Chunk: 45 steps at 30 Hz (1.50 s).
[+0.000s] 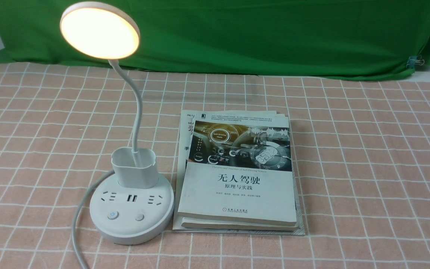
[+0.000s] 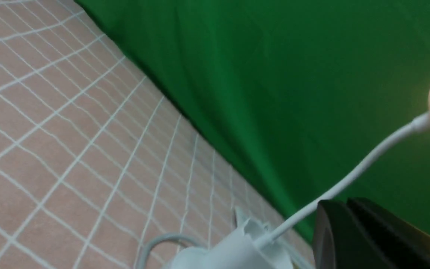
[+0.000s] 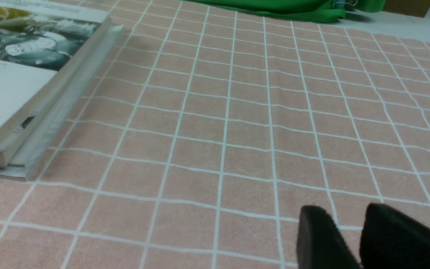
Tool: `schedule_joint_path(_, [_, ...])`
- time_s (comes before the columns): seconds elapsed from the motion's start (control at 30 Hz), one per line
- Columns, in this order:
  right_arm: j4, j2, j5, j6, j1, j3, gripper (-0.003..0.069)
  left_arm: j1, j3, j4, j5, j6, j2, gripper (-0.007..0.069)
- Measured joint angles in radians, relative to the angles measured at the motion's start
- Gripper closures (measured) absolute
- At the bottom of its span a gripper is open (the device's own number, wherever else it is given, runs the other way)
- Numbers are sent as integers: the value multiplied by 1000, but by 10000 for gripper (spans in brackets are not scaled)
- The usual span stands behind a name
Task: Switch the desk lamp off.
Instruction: Use the left arm to press the button switch on the lamp holder
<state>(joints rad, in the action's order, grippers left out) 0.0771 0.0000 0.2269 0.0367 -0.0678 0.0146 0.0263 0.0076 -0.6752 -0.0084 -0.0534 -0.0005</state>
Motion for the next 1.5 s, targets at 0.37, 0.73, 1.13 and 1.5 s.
schedule_joint_path(0.37, [0, 0, 0, 0, 0, 0, 419, 0, -385, 213, 520, 40, 318, 621])
schedule_joint_path(0.73, [0, 0, 0, 0, 0, 0, 419, -72, -778, 460, 907, 124, 1050, 621])
schedule_joint_path(1.13, [0, 0, 0, 0, 0, 0, 419, -409, -1024, 534, 915, 98, 1545, 621])
schedule_joint_path(1.5, [0, 0, 0, 0, 0, 0, 419, -415, -1107, 571, 846, 97, 1704, 621])
